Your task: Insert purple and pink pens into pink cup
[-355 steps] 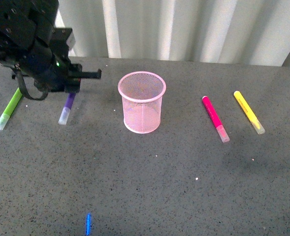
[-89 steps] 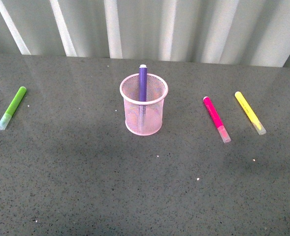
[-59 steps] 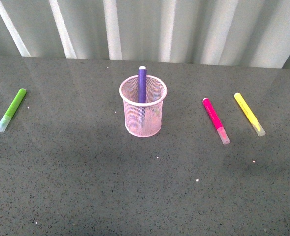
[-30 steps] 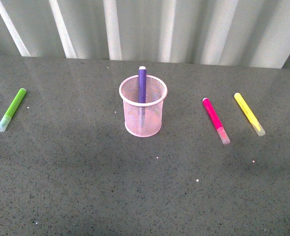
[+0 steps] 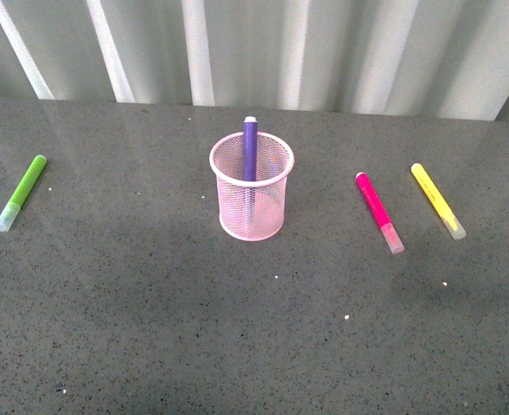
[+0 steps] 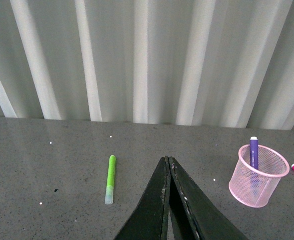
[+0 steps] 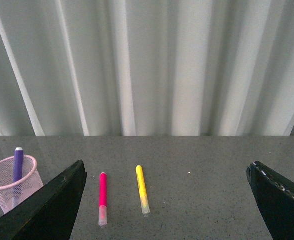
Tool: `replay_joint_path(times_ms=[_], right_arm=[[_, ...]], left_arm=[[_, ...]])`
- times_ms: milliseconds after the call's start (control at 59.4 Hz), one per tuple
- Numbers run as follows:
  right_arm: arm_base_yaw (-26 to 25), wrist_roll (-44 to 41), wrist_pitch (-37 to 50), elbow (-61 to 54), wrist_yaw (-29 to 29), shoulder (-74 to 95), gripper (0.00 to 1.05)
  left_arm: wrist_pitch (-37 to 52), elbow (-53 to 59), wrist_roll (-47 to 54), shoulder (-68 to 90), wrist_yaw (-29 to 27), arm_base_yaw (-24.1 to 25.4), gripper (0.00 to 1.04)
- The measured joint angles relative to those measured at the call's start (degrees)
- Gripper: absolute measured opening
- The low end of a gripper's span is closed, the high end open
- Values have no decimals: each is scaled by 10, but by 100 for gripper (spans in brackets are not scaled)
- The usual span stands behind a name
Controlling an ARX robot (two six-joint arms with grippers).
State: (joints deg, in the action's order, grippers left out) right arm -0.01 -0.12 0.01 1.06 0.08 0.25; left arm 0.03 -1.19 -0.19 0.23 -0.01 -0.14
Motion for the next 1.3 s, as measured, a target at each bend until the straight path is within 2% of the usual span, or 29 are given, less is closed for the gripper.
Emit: replay_joint_path(times_ms=[387, 438, 472, 539, 674, 792, 994, 1196, 1297], right_arm=[[0, 1, -1, 0, 1, 1, 98], [-1, 18, -79, 30, 9, 38, 98], [-9, 23, -158, 69, -3, 124, 98], [-14, 18, -149, 87, -20, 227, 98], [-2, -16, -25, 122, -60, 424, 98], [18, -30, 75, 201, -82, 628, 98], [54, -31, 111, 348, -37, 894, 98], [85, -24, 113, 449, 23, 1036, 98], [94, -21, 111, 481, 29, 1080, 98]], left_arm=[[0, 0, 0, 0, 0, 0, 72], [0, 0, 0, 0, 0, 0, 81], [0, 0, 0, 0, 0, 0, 88], [0, 0, 0, 0, 0, 0, 99], [0, 0, 0, 0, 0, 0, 98], [0, 0, 0, 0, 0, 0, 98], [0, 0, 0, 0, 0, 0, 98], [0, 0, 0, 0, 0, 0, 98], [0, 0, 0, 0, 0, 0, 98]])
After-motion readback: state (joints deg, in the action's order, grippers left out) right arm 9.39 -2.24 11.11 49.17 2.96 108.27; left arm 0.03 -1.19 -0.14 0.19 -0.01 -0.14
